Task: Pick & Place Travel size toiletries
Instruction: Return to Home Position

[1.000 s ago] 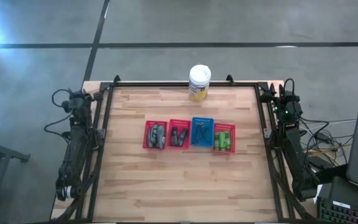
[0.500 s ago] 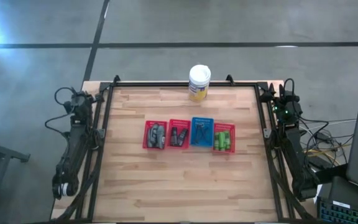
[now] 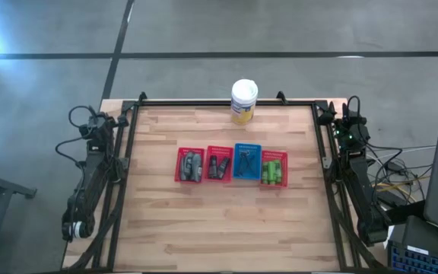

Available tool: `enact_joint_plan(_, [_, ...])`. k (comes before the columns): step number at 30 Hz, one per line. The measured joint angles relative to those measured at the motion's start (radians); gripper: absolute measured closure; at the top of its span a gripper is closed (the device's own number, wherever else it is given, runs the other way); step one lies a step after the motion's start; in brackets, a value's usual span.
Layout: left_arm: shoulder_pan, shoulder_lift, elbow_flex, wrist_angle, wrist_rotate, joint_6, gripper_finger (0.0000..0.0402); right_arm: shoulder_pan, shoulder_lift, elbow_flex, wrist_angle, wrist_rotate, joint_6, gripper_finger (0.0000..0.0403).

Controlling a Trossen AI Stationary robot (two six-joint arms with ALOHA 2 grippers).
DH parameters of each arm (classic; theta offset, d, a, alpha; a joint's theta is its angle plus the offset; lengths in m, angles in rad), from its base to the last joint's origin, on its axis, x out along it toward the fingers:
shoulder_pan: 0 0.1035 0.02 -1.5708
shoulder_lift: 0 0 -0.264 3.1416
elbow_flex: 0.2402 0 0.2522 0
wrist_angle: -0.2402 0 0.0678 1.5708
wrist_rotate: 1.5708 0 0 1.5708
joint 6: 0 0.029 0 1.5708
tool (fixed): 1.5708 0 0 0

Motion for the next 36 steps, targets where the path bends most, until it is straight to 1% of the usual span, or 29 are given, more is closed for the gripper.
enact_joint_plan(29, [0.001, 0.002, 0.0, -0.006, 0.0, 0.001, 0.0344, 0.0, 0.0, 0.0, 0.0, 0.0, 0.0, 0.0049])
enact_joint_plan(36, [0.001, 0.002, 0.0, -0.006, 0.0, 0.001, 0.0344, 0.0, 0.0, 0.0, 0.0, 0.0, 0.0, 0.0047])
